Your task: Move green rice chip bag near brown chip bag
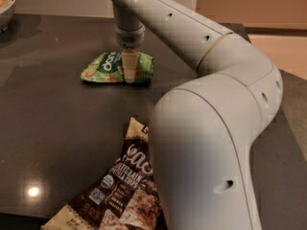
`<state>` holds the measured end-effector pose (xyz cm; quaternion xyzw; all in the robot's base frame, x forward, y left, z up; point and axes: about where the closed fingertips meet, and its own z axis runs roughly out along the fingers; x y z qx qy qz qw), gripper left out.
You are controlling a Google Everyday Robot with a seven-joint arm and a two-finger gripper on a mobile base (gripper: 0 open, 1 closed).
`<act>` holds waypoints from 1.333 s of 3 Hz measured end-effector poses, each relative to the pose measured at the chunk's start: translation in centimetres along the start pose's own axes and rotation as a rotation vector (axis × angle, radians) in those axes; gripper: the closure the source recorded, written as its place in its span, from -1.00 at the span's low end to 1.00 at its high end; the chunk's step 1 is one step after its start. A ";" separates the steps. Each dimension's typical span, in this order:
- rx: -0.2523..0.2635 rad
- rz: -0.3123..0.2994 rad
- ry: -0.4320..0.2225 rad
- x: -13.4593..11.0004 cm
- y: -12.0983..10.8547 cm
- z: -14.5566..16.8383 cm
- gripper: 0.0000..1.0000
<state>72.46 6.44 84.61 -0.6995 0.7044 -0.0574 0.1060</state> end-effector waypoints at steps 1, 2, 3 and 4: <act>-0.022 -0.015 -0.011 -0.1 0.4 -0.8 -0.17; -0.028 -0.037 -0.026 -0.2 0.6 -2.2 0.30; -0.040 -0.072 -0.045 0.3 1.7 -4.1 0.76; -0.080 -0.114 -0.084 1.5 3.8 -6.4 1.00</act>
Offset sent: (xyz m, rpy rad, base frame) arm -0.0242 -0.0058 0.0435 0.0159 0.0458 0.0708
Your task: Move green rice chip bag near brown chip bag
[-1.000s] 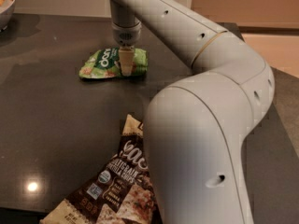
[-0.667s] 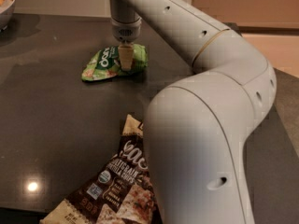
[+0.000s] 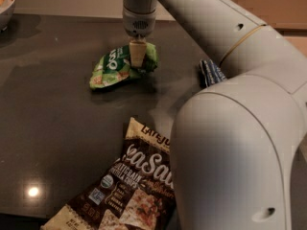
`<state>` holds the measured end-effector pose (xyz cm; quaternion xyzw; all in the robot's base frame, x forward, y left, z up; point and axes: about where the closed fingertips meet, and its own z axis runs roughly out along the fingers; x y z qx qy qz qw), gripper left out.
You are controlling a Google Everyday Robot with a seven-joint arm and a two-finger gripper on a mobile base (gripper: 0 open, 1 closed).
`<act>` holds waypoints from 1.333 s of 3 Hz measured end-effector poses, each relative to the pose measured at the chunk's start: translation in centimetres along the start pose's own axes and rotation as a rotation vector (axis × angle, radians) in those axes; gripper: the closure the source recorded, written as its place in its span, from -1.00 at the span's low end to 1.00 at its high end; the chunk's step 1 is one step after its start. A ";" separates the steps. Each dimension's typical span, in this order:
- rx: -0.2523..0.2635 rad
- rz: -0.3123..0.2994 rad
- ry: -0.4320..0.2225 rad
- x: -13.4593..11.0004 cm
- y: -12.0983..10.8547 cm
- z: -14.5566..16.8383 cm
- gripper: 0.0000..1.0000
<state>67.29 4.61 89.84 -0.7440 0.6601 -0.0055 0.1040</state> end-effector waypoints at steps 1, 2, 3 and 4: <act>-0.053 -0.048 -0.051 1.4 3.5 -2.2 1.00; -0.100 -0.074 -0.095 3.2 6.7 -3.6 1.00; -0.134 -0.099 -0.131 4.7 9.6 -4.6 0.65; -0.164 -0.133 -0.172 5.3 11.9 -5.1 0.17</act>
Offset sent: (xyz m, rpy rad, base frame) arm -0.1390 -0.1011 0.0269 0.0353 0.2710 0.1563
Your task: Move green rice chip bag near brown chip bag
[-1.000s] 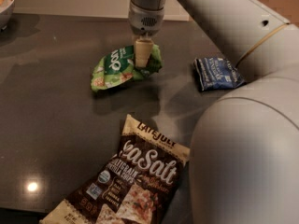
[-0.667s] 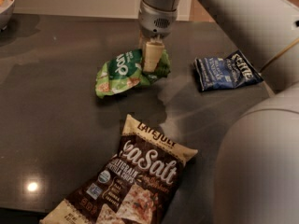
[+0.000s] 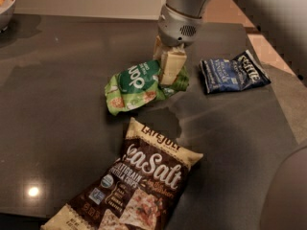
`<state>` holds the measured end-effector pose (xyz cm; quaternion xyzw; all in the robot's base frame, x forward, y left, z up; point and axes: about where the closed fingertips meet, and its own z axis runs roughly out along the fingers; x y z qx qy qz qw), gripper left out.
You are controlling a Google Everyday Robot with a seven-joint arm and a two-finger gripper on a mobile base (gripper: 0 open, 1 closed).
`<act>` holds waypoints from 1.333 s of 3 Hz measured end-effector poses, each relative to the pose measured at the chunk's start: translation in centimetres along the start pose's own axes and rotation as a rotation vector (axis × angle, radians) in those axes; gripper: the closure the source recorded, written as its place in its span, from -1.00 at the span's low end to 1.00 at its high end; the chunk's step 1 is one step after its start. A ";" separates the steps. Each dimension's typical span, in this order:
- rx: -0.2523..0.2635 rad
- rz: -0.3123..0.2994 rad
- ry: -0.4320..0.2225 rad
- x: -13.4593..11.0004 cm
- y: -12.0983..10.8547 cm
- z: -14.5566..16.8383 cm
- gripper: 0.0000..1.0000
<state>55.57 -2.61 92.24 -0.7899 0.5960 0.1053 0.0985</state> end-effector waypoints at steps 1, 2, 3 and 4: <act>-0.040 -0.036 -0.036 -0.5 2.4 0.3 -0.28; -0.089 -0.067 -0.074 -1.3 4.9 1.0 -0.76; -0.086 -0.097 -0.122 -2.6 6.0 1.4 -1.00; -0.058 -0.097 -0.130 -2.9 5.3 1.4 -1.00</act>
Offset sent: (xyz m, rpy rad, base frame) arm -0.1251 -0.0269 -0.0126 -0.0244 0.3009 0.2036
